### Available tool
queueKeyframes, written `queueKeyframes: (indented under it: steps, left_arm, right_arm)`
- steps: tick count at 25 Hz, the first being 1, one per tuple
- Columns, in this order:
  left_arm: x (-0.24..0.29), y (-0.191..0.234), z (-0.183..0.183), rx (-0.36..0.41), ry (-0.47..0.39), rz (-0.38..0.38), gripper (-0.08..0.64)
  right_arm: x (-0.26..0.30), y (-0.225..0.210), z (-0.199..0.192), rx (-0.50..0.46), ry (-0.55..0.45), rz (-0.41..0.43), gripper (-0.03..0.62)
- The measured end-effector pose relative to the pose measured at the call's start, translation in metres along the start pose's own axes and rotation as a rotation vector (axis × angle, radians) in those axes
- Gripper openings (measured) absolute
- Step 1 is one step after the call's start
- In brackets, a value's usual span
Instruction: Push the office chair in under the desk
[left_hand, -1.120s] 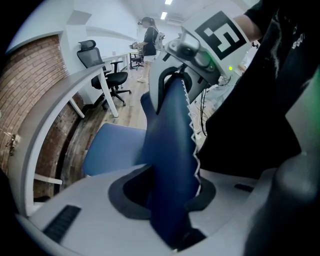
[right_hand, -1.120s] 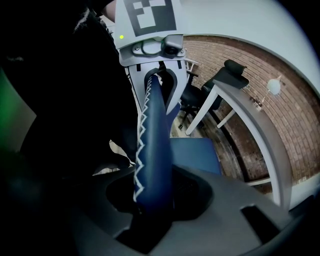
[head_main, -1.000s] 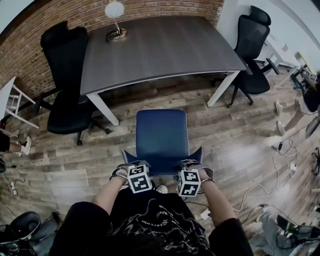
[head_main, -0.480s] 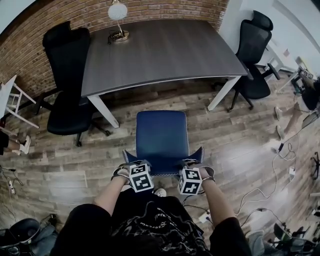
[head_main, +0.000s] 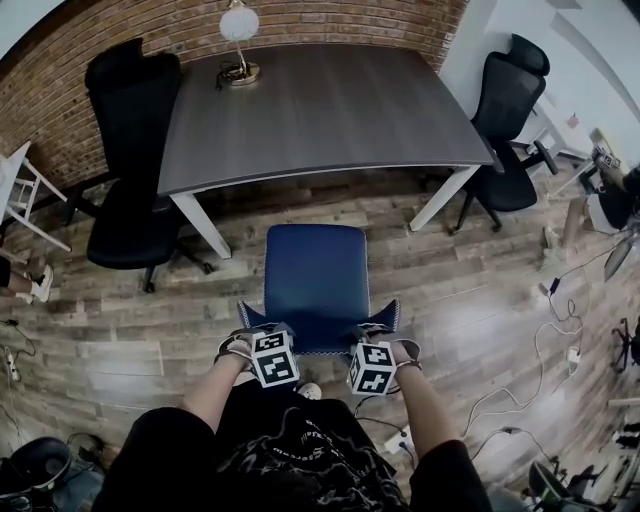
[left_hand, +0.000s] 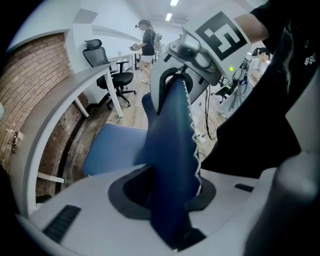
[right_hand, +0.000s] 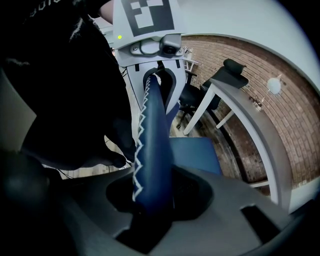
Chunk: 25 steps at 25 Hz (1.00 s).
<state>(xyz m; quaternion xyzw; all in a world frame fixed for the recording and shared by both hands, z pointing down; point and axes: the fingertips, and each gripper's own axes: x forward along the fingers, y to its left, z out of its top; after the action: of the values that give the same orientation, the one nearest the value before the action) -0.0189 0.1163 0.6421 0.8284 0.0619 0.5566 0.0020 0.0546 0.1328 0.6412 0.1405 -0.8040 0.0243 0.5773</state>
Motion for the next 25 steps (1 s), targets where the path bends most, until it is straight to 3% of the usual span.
queueKeyframes:
  steps: [25]
  left_arm:
    - [-0.003, 0.05, 0.005, -0.002, -0.022, 0.021, 0.121]
  right_arm:
    - [0.007, -0.047, 0.003, 0.011, 0.005, 0.018, 0.107]
